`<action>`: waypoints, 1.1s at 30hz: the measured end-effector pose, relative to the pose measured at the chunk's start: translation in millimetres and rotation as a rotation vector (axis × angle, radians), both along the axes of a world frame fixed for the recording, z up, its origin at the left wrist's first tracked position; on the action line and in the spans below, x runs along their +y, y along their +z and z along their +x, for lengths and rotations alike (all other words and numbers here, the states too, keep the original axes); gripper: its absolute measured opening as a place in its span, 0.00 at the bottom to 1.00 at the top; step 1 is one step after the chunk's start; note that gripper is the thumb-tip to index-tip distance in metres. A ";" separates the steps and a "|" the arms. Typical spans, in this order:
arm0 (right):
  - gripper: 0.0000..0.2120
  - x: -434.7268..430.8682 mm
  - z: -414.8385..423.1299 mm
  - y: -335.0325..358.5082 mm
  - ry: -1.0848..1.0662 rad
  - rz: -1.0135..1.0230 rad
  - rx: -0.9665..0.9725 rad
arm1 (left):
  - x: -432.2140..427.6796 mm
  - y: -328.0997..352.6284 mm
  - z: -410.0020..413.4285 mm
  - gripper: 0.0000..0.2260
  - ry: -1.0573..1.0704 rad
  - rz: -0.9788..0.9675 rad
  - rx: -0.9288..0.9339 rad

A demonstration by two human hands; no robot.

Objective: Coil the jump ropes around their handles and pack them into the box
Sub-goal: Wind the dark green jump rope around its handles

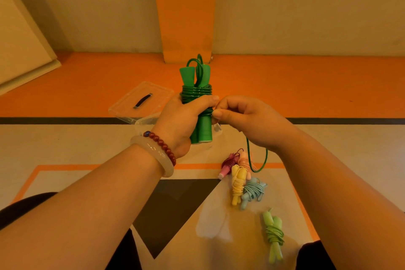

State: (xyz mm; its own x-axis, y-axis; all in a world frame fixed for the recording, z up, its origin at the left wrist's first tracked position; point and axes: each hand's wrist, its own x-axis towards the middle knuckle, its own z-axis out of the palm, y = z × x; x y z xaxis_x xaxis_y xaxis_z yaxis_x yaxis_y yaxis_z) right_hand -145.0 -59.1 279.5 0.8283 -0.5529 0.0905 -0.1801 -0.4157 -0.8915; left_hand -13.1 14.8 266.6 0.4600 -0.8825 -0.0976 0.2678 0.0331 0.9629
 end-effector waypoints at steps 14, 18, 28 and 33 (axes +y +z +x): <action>0.14 -3.8 -0.1 -7.3 -0.140 -0.083 0.001 | 1.2 0.8 5.9 0.12 0.030 -0.053 0.089; 0.14 -3.0 1.0 -8.8 -0.141 -0.049 0.004 | 2.9 -1.8 2.5 0.08 0.000 -0.030 0.118; 0.14 10.7 8.9 -6.8 -0.039 -0.044 0.019 | 2.7 -5.6 -10.5 0.13 0.023 -0.058 0.151; 0.12 -0.7 -1.7 1.2 0.013 -0.139 0.172 | 1.2 -6.4 -1.2 0.07 0.015 0.033 0.128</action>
State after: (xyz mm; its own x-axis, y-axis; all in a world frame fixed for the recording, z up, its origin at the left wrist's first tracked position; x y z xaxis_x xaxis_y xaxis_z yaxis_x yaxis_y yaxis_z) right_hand -146.8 -59.9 280.7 0.8450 -0.5343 0.0218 -0.3187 -0.5360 -0.7818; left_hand -14.3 16.1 260.2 0.4549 -0.8710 -0.1856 0.3885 0.0065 0.9214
